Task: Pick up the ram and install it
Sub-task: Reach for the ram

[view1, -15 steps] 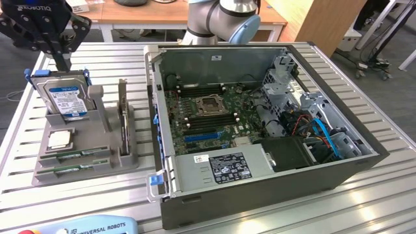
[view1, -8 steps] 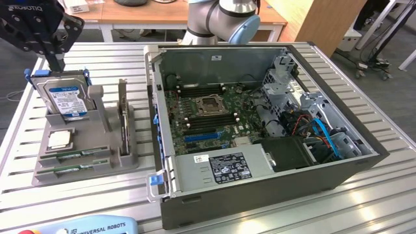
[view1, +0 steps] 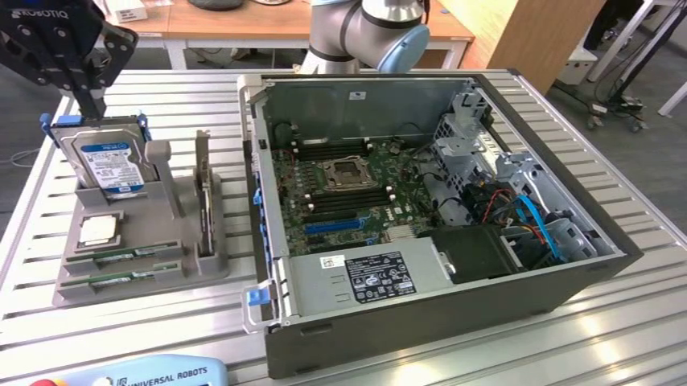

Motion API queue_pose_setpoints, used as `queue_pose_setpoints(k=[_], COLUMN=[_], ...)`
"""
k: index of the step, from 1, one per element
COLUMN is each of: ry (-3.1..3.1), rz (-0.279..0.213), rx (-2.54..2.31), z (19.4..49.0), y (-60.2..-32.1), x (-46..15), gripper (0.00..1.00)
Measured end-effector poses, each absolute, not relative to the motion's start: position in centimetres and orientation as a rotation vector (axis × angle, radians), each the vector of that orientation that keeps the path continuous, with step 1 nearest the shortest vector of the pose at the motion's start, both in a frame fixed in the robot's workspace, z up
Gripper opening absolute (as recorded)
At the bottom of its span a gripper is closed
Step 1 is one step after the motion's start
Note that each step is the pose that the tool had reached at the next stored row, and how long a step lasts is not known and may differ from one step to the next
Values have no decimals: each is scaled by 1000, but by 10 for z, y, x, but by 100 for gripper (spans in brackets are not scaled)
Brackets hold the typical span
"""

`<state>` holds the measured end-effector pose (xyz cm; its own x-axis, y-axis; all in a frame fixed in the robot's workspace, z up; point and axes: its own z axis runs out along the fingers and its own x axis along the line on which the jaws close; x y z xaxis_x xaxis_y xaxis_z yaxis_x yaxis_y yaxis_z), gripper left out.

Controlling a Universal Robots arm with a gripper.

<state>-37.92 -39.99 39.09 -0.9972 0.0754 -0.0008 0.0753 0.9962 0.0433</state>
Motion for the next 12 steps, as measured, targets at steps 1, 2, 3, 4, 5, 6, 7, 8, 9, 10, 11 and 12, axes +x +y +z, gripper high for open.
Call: queue_pose_setpoints(k=[1, 2, 3, 4, 5, 6, 7, 8, 9, 10, 11, 12], ry=[3136, 3136, 3136, 3136, 3136, 3136, 3136, 3136, 3136, 3136, 3136, 3136], rz=[68, 68, 68, 68, 68, 68, 68, 68, 68, 68, 68, 68], rx=[118, 118, 118, 118, 118, 118, 118, 118, 118, 118, 118, 118], z=[391, 391, 391, 391, 391, 391, 391, 391, 391, 391, 391, 391], y=[-400, -401, -402, -402, -403, -404, -405, -405, -406, -408, -409, -410], x=[-379, -379, -379, -379, -379, -379, -379, -379, -379, -379, -379, -379], gripper=[10, 10, 10, 10, 10, 10, 10, 10, 10, 10, 10, 10])
